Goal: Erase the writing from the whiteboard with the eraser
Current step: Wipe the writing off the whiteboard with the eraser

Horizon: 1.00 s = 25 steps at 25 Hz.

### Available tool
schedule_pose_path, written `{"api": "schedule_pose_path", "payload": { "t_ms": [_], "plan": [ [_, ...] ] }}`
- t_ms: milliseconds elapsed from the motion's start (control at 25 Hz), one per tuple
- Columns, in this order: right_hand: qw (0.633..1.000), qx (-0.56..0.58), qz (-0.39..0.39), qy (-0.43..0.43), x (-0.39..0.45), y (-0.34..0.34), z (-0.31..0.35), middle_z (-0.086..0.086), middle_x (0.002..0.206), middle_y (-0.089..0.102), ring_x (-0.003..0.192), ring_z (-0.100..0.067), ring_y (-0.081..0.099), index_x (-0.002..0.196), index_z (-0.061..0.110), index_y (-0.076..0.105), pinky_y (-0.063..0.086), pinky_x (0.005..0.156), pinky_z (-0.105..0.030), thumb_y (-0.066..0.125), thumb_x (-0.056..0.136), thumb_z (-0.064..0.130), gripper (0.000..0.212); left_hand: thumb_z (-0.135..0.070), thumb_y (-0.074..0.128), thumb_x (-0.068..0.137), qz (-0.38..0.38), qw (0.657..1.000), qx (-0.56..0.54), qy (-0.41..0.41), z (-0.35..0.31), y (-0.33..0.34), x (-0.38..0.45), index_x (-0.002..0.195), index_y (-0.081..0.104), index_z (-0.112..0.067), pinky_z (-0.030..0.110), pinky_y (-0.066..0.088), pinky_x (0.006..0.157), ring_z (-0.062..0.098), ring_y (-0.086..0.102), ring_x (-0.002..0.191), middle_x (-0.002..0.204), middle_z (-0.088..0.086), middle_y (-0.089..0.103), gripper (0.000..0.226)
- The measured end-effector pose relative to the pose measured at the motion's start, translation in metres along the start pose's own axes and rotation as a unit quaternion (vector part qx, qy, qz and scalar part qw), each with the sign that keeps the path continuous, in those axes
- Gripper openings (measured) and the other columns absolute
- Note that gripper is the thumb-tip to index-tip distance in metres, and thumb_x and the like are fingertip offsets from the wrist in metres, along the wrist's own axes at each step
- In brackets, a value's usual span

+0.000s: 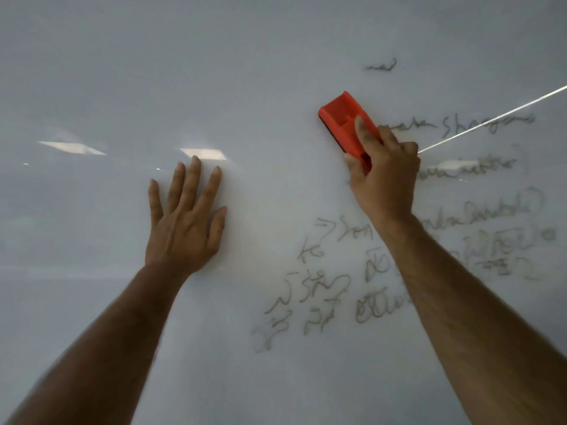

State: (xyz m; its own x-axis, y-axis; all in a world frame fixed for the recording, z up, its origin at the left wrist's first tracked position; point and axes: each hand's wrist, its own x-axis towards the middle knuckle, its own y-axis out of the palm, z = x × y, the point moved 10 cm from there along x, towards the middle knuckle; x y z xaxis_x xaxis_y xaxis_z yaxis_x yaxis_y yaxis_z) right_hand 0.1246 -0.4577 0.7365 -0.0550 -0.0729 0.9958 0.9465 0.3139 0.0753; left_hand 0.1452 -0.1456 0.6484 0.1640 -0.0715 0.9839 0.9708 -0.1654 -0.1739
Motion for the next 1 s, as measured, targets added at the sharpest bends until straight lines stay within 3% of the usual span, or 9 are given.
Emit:
{"api": "schedule_pose_path", "payload": {
  "t_ms": [160,280,480,560,680,800,1000],
  "plan": [
    [0.997,0.021,-0.005,-0.075,-0.060,0.000,0.033,-0.006,0.134,0.061,0.094,-0.034,0.049,0.146,0.028,0.050,0.045,0.081,-0.043,0.066,0.093,0.033,0.055,-0.045,0.026,0.102,-0.014,1.000,0.025,0.005,0.001,0.006,0.000,0.164,0.015,-0.024,0.064,0.003,0.125,0.029,0.004,0.160,0.173,0.009,0.007,0.066],
    [0.985,0.038,0.019,-0.167,-0.134,0.006,0.063,-0.007,0.137,0.062,0.092,-0.030,0.050,0.142,0.029,0.056,0.046,0.083,-0.041,0.066,0.092,0.032,0.051,-0.045,0.026,0.103,-0.031,0.999,0.033,0.012,0.001,0.008,-0.002,0.164,0.015,-0.024,0.064,0.004,0.125,0.028,0.004,0.160,0.173,0.009,0.009,0.066],
    [0.933,-0.001,0.073,-0.353,-0.203,0.008,0.075,-0.009,0.137,0.063,0.096,-0.029,0.058,0.140,0.032,0.055,0.050,0.088,-0.042,0.072,0.089,0.021,0.055,-0.043,0.029,0.103,-0.049,0.998,0.032,0.014,0.001,0.007,-0.002,0.164,0.016,-0.025,0.066,0.005,0.124,0.028,0.007,0.160,0.172,0.010,0.011,0.065],
    [0.940,-0.011,0.055,-0.337,-0.181,0.003,0.058,-0.009,0.137,0.063,0.096,-0.030,0.058,0.141,0.032,0.056,0.050,0.088,-0.043,0.071,0.091,0.024,0.052,-0.044,0.028,0.103,-0.050,0.998,0.032,0.013,0.002,0.008,-0.002,0.164,0.016,-0.025,0.066,0.006,0.124,0.028,0.007,0.160,0.172,0.009,0.011,0.065],
    [0.983,0.004,0.002,-0.185,-0.140,-0.007,0.028,-0.007,0.136,0.063,0.093,-0.031,0.054,0.139,0.028,0.059,0.048,0.085,-0.045,0.067,0.094,0.030,0.046,-0.044,0.027,0.103,-0.051,0.998,0.036,0.010,0.002,0.009,-0.002,0.164,0.014,-0.026,0.066,0.005,0.124,0.028,0.007,0.160,0.173,0.009,0.010,0.065],
    [0.996,0.046,-0.017,-0.073,-0.147,-0.005,0.030,-0.005,0.134,0.063,0.092,-0.031,0.051,0.138,0.027,0.060,0.045,0.084,-0.044,0.067,0.093,0.032,0.046,-0.043,0.028,0.103,-0.052,0.998,0.032,0.012,0.002,0.009,-0.001,0.164,0.014,-0.026,0.066,0.005,0.124,0.028,0.007,0.160,0.173,0.009,0.010,0.065],
    [0.980,0.055,0.056,-0.185,-0.219,0.012,0.082,-0.007,0.139,0.061,0.095,-0.030,0.054,0.140,0.034,0.056,0.046,0.088,-0.042,0.067,0.093,0.027,0.049,-0.043,0.029,0.103,-0.057,0.998,0.028,0.015,0.002,0.009,-0.002,0.164,0.014,-0.026,0.067,0.006,0.123,0.028,0.007,0.160,0.173,0.010,0.011,0.065]
  ]
}}
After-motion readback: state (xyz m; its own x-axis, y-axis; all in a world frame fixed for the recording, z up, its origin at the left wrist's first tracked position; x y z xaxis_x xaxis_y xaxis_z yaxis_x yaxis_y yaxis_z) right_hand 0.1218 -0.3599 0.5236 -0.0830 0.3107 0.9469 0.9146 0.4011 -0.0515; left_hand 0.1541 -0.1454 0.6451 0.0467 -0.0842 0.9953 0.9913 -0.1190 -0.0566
